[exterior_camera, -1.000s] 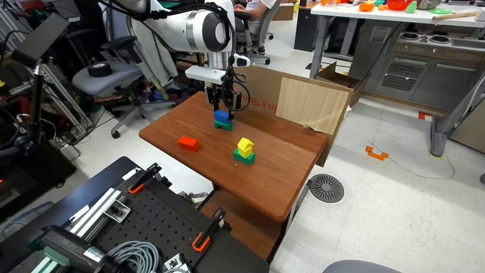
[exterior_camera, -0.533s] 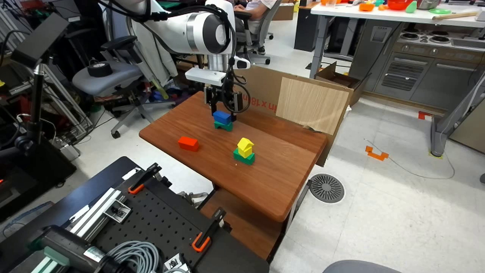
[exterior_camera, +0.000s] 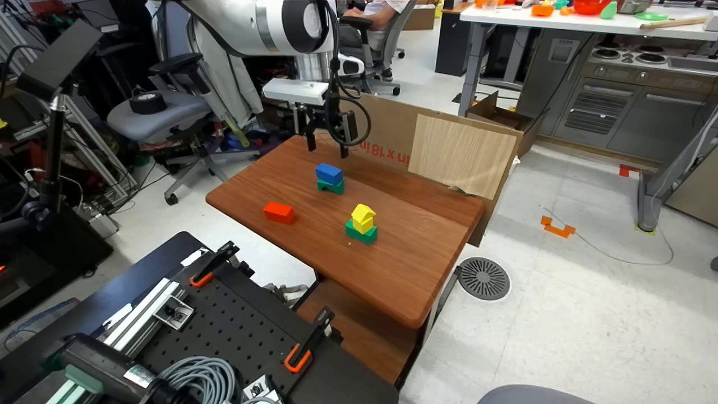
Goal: Pick up the blue block and put it on top of the green block.
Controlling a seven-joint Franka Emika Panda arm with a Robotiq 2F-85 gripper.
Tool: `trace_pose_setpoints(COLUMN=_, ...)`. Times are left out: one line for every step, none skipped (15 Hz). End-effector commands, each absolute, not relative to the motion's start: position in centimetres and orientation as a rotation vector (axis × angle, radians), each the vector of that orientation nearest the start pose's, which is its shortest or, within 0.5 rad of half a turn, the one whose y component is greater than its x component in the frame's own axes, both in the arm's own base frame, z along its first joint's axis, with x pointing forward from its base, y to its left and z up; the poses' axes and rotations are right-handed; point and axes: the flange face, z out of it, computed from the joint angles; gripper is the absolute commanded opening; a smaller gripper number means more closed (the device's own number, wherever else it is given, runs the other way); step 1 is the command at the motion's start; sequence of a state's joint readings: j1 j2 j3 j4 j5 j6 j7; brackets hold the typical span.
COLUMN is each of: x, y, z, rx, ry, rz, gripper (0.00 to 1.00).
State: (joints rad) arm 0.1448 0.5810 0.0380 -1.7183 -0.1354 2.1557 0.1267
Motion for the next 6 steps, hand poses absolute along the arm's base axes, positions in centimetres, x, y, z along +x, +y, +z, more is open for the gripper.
trace_pose_setpoints(x=60.1, y=11.8, z=28.0, rx=-3.197, ry=-0.445, rz=0.135, gripper=1.00)
trace_pose_setpoints(x=59.1, y=11.8, z=28.8, rx=-3.195, ry=-0.477, rz=0.125, gripper=1.00)
trace_pose_setpoints(x=58.1, y=11.7, z=29.4, rx=-3.192, ry=-0.506, rz=0.156, gripper=1.00)
trace_pose_setpoints(x=60.9, y=12.2, z=27.9, rx=-3.201, ry=-0.428, rz=0.165, gripper=1.00)
trace_pose_setpoints(x=59.9, y=12.2, z=28.5, rx=-3.198, ry=-0.453, rz=0.167, gripper=1.00)
trace_pose_setpoints(x=59.3, y=12.1, z=29.0, rx=-3.197, ry=-0.466, rz=0.169, gripper=1.00)
